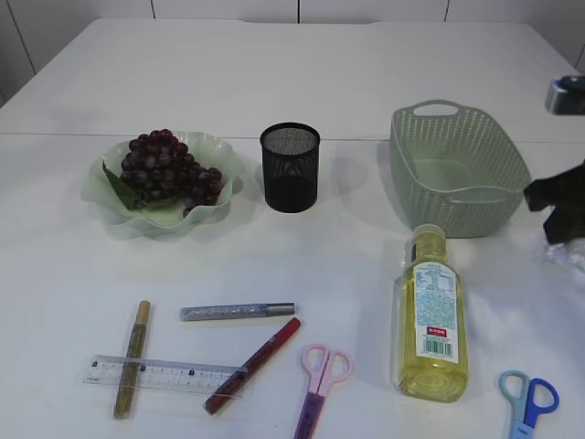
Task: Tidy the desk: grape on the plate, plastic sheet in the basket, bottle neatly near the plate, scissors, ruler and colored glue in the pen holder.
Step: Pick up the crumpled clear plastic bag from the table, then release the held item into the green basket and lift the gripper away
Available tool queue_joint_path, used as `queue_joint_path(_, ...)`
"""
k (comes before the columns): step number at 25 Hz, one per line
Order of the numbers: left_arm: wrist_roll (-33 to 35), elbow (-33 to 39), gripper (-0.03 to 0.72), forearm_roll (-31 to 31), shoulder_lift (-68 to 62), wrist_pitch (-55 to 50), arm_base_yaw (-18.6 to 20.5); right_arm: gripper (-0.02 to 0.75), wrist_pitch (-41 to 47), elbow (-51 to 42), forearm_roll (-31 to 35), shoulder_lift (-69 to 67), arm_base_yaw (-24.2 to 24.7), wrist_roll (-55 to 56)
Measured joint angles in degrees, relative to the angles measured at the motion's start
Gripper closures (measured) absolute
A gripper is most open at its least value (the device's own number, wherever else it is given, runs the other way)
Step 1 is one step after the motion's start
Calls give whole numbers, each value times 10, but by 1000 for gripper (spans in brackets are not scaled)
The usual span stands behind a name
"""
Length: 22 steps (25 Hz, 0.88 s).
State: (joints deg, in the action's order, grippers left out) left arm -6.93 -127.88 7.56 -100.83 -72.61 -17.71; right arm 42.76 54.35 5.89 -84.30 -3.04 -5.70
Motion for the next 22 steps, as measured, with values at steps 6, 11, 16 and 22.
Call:
queue_joint_path(6, 0, 0, 305, 9, 0, 0, 0, 706, 65, 101, -6, 23, 0, 15)
queue_joint_path(11, 0, 0, 321, 11, 0, 0, 0, 706, 71, 179, -14, 23, 0, 23)
queue_joint_path(16, 1, 0, 324, 13, 0, 0, 0, 707, 68, 264, -33, -36, 0, 24)
queue_joint_path(22, 1, 0, 324, 16, 0, 0, 0, 707, 70, 368, -30, -129, 0, 46)
